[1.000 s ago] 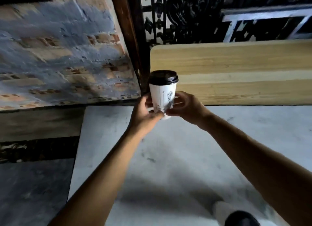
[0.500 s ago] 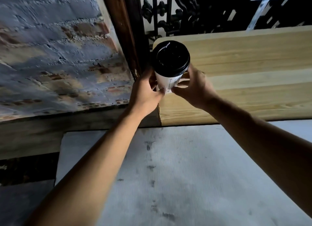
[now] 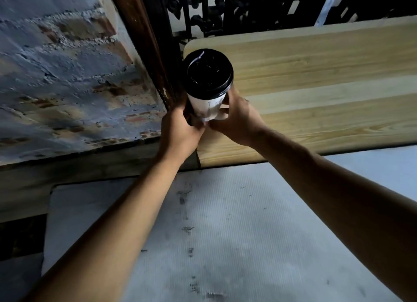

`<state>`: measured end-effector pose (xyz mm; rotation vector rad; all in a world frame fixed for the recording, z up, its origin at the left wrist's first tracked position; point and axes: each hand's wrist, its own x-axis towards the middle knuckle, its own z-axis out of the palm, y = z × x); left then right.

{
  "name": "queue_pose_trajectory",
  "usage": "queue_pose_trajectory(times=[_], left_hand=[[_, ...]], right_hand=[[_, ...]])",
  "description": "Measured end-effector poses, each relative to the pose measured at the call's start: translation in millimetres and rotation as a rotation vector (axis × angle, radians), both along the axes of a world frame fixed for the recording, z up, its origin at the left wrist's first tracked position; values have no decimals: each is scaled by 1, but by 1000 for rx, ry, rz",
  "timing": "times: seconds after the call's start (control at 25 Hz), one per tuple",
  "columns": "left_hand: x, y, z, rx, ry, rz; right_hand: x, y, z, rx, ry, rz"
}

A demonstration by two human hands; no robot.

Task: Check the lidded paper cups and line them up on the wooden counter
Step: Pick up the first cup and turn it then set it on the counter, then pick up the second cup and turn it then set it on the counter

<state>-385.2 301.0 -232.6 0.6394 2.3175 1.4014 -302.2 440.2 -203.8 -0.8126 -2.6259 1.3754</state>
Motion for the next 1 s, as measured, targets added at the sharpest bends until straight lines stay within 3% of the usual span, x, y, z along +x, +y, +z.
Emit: queue_pose_trajectory(times=[0.24,0.6,0.84,1.0], left_hand=[[58,-29,33,129,-311,239],[285,-102,127,22,-95,170],[452,-148,121,-321,-38,87],[499,-153,103,-412,-98,35]], right_hand=[[65,-20,37,24,-132,-51],[262,-35,137,153,-158,169],[397,-51,180,184,-175,332],[458,-87,185,261,-236,430]])
